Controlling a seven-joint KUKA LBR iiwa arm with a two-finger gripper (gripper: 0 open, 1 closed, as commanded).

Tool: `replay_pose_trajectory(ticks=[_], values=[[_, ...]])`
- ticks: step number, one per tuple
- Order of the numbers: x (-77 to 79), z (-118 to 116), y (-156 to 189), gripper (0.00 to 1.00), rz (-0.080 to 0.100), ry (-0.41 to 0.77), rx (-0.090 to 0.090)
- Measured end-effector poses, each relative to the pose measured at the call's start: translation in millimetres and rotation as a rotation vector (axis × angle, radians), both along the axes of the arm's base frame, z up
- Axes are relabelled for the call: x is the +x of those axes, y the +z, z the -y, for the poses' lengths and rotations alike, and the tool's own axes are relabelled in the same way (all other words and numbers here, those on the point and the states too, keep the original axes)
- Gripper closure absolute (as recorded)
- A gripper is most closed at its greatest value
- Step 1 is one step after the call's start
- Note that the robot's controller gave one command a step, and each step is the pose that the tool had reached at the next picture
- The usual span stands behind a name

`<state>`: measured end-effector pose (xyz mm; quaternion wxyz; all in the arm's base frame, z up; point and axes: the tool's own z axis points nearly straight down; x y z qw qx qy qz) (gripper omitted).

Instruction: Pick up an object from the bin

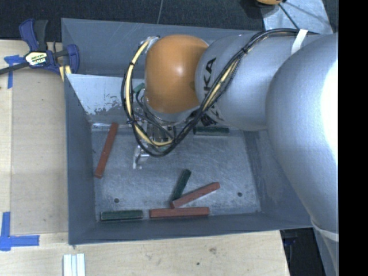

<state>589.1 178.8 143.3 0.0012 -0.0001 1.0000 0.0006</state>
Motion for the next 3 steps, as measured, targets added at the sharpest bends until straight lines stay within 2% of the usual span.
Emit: replay_pose_trajectory(ticks=[1, 3], values=[[41.5, -43.6, -56.5, 1.0, 0.034, 0.166, 0.0], [36.2, -39.5, -51.9, 1.0, 0.031, 0.165, 0.002]])
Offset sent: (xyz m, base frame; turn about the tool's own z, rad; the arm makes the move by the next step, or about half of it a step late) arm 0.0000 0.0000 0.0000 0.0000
